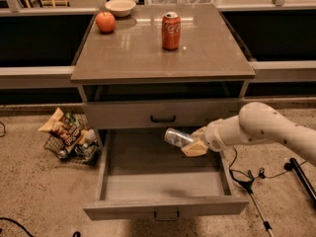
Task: Place redbull can into middle drawer
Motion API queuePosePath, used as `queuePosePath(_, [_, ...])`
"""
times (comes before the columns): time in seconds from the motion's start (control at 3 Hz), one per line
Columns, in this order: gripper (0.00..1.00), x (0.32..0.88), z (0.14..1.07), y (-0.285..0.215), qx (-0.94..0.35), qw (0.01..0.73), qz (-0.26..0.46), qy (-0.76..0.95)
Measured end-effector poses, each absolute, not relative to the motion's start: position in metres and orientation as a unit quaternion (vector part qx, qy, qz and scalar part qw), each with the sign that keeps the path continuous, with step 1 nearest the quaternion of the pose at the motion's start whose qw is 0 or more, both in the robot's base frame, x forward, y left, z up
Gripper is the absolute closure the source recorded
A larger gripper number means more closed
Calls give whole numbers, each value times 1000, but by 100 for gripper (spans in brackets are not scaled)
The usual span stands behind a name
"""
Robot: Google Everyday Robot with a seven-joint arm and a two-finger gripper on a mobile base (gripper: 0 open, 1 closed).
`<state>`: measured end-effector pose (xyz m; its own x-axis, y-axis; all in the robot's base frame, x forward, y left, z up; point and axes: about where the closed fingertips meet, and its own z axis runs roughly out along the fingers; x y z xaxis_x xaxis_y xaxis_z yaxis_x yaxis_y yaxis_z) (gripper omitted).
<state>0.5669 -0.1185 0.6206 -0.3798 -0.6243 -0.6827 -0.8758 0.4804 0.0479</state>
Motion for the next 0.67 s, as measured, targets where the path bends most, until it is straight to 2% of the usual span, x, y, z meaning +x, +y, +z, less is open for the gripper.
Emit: queuePosePath(0.67, [100,569,535,-140,-448,269,256,813])
